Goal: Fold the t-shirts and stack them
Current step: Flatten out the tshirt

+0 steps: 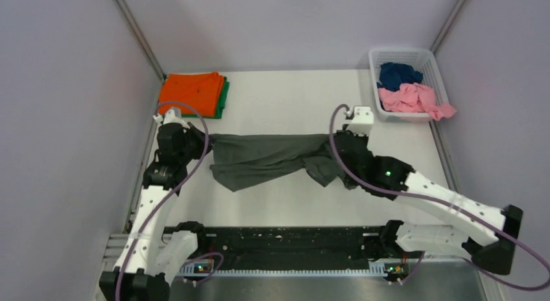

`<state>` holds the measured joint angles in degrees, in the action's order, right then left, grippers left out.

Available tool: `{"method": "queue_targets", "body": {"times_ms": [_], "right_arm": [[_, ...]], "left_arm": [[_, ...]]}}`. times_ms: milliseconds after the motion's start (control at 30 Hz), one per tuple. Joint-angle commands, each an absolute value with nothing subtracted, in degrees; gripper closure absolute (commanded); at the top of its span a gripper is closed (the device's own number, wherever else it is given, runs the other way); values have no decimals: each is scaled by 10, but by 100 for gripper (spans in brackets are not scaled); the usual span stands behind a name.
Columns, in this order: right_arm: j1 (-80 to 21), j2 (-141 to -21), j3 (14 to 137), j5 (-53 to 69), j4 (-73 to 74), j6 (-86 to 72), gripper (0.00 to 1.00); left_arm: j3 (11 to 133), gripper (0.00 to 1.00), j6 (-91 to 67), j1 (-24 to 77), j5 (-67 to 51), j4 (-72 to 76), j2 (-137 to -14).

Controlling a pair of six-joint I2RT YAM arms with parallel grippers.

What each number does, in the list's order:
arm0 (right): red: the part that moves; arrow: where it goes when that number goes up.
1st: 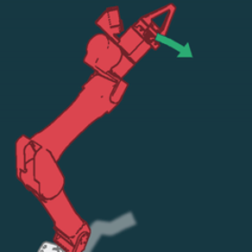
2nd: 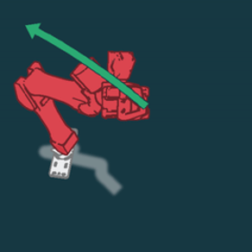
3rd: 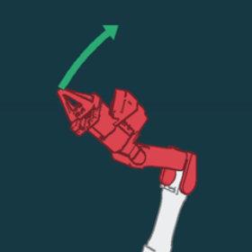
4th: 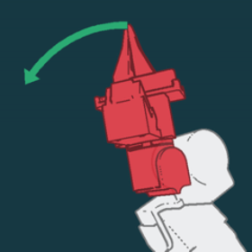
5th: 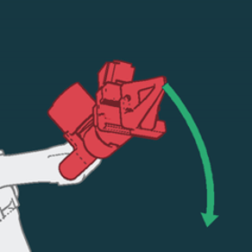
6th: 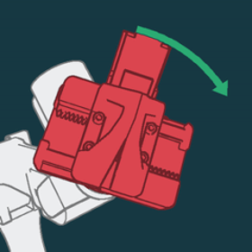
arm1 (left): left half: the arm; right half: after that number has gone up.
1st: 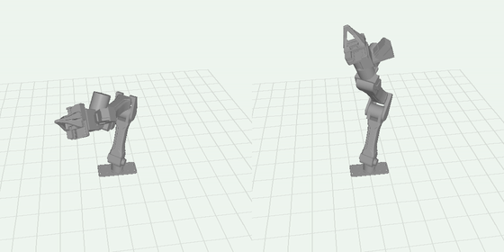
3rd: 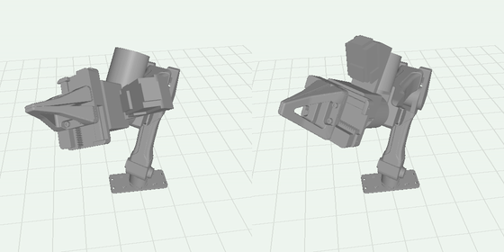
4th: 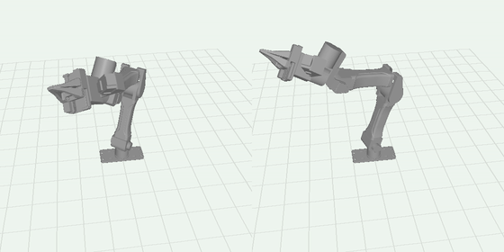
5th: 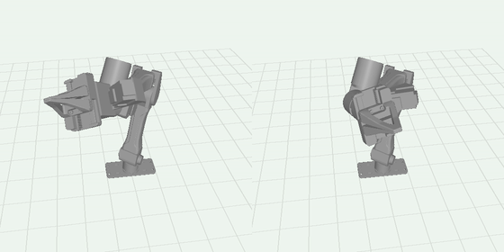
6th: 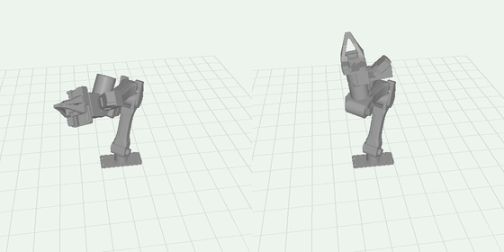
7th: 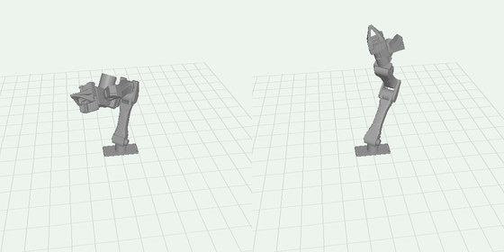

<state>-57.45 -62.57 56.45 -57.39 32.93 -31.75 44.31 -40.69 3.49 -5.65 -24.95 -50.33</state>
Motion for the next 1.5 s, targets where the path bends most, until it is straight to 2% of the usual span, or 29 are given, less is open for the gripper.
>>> {"method": "queue_targets", "body": {"times_ms": [0,233,400,567,667,767,1000,1133,1200,1267,1300,1467], "right_arm": [[-571,-501,587,-480,203,-90,100],[-570,-393,708,-168,206,-22,100],[-571,-426,858,5,273,-21,100],[-571,-495,1017,73,354,-25,100],[-570,-525,1085,70,383,-31,100],[-570,-540,1099,10,390,-30,100],[-570,-585,1019,-325,365,-37,100],[-566,-647,927,-492,323,-31,100],[-513,-683,857,-464,270,-40,100],[-426,-730,801,-314,222,-70,100],[-396,-760,772,-278,186,-78,100],[-342,-991,796,-330,-1,-20,100]], "left_arm": [[523,100,-422,35,-114,-232,-422],[631,100,-430,35,-167,-235,-316],[727,100,-436,35,-216,-238,-298],[822,100,-422,34,-209,-259,-287],[849,100,-420,30,-202,-260,-287],[849,100,-417,22,-189,-263,-298],[768,100,-399,20,-124,-288,-398],[681,100,-380,20,-70,-223,-498],[660,100,-381,20,-10,-200,-574],[661,100,-374,20,47,-184,-665],[665,100,-371,20,72,-176,-716],[766,100,-344,19,75,-145,-977]]}}
